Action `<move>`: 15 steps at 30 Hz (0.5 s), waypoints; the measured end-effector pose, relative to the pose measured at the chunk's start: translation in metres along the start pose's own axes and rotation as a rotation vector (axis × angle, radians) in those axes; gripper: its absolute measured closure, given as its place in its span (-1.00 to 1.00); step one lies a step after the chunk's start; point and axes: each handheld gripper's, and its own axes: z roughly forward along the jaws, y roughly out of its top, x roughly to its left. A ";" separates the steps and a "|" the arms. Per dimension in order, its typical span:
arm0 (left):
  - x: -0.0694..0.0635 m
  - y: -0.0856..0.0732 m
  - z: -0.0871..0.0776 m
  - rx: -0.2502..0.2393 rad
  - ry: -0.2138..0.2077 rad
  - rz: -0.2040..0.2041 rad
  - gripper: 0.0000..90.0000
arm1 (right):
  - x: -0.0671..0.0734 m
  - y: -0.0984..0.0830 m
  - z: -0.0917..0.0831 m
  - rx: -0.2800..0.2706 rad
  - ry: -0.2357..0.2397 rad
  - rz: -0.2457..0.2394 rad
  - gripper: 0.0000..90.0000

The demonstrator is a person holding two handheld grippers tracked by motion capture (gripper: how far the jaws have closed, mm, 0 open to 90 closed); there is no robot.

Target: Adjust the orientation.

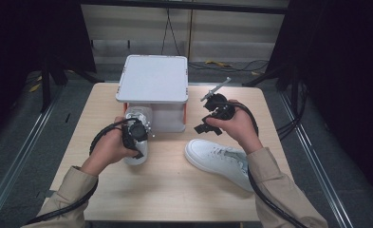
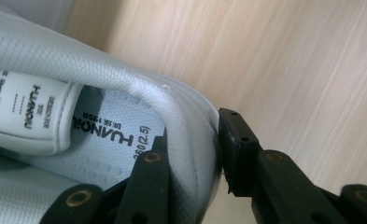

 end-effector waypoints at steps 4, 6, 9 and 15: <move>0.012 0.007 0.004 0.011 0.028 0.014 0.63 | 0.000 0.003 0.001 0.005 -0.001 -0.005 0.07; 0.021 0.010 0.009 -0.001 0.035 0.004 0.61 | 0.000 0.007 0.002 0.003 -0.003 -0.013 0.08; 0.037 0.015 0.014 -0.006 0.020 -0.022 0.61 | -0.001 0.010 0.004 0.007 -0.004 -0.013 0.09; 0.054 0.021 0.025 0.010 -0.005 -0.046 0.60 | -0.008 0.024 0.007 -0.004 -0.010 0.000 0.31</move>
